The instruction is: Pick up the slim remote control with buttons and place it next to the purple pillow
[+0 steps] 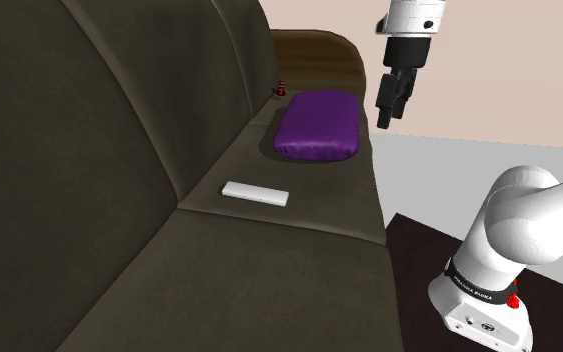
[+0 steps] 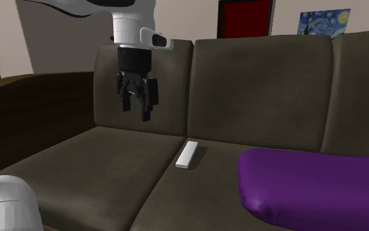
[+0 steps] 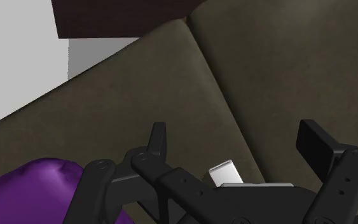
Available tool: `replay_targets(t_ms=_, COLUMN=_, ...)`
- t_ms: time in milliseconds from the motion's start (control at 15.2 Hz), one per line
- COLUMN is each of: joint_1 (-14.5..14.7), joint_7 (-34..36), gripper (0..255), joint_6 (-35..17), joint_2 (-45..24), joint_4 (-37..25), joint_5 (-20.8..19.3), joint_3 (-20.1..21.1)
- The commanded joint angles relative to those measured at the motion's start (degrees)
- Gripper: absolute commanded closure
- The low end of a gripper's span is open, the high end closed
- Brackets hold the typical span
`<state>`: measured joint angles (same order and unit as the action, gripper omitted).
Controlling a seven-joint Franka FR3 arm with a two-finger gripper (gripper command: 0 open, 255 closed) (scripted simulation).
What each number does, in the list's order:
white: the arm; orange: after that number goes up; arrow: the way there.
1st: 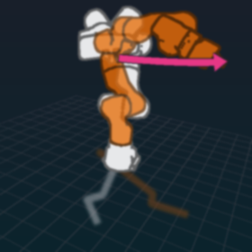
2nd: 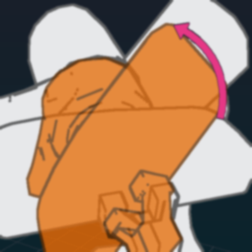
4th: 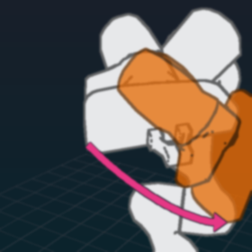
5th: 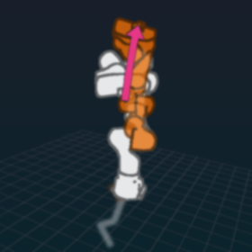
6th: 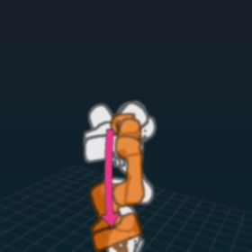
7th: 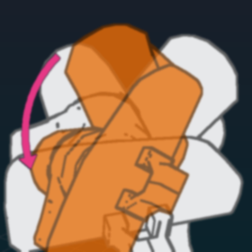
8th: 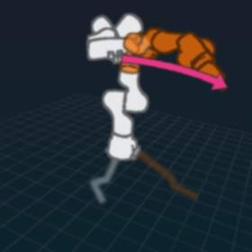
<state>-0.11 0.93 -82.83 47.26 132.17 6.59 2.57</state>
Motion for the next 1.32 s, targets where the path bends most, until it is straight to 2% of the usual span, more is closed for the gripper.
replay_targets(t_ms=0, joint_1=0.0, joint_7=0.0, gripper=0, joint_6=0.0, joint_2=0.0, joint_4=0.0, joint_5=0.0, joint_3=0.0)
replay_targets(t_ms=594, joint_1=1.4, joint_7=-2.7, gripper=0, joint_6=-17.2, joint_2=-13.8, joint_4=2.1, joint_5=-0.1, joint_3=2.8)
replay_targets(t_ms=1254, joint_1=2.3, joint_7=-4.0, gripper=0, joint_6=-33.1, joint_2=-33.4, joint_4=-3.1, joint_5=-2.3, joint_3=6.0)
